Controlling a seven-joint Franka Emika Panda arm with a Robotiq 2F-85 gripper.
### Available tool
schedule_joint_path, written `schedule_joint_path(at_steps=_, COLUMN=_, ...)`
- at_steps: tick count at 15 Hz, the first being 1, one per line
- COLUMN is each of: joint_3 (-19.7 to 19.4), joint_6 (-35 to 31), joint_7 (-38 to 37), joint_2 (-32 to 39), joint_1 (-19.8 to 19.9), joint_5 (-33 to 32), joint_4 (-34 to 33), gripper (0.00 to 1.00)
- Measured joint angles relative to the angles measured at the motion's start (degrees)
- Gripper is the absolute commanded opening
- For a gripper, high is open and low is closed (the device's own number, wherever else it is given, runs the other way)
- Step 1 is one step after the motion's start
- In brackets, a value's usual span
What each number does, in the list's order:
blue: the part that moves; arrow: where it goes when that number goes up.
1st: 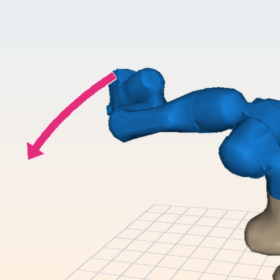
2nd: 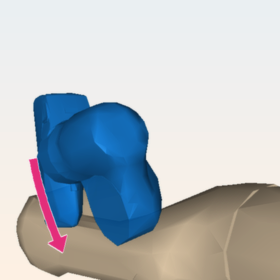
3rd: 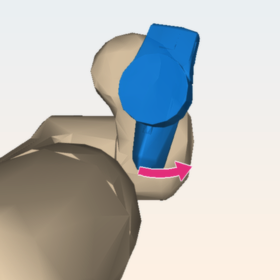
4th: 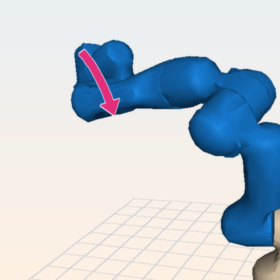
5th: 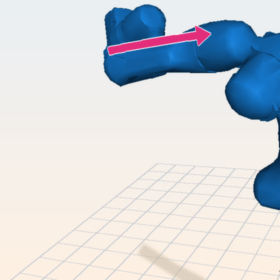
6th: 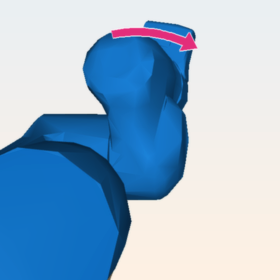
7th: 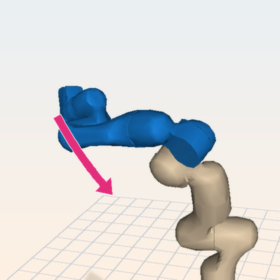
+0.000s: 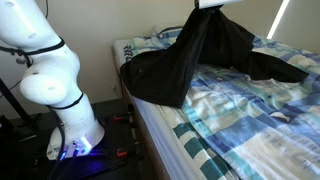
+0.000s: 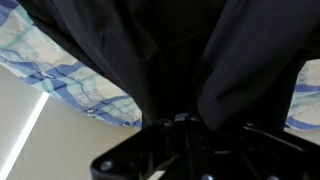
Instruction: Pick up the black dress then place it back down on the bed
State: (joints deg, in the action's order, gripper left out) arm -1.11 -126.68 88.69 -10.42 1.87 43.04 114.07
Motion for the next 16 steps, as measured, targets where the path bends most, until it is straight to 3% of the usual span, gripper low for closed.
schedule_joint_path(at_steps=7, joint_3=0.1, joint_6=-3.15, joint_7=-2.15, joint_2=-3.29, joint_1=-1.15, joint_5=-3.57, joint_4=3.94, gripper=0.01)
schedule_joint_path(at_steps=12, joint_3=0.51, joint_6=-4.55, joint_7=-13.39, joint_2=-7.14, joint_1=-2.35, joint_5=-14.74, joint_4=7.55, gripper=0.01)
schedule_joint_path(at_steps=16, joint_3=0.32, joint_6=-4.32, joint_7=-19.72, joint_2=-9.17, joint_1=-3.76, joint_5=-20.15, joint_4=8.67, gripper=0.01)
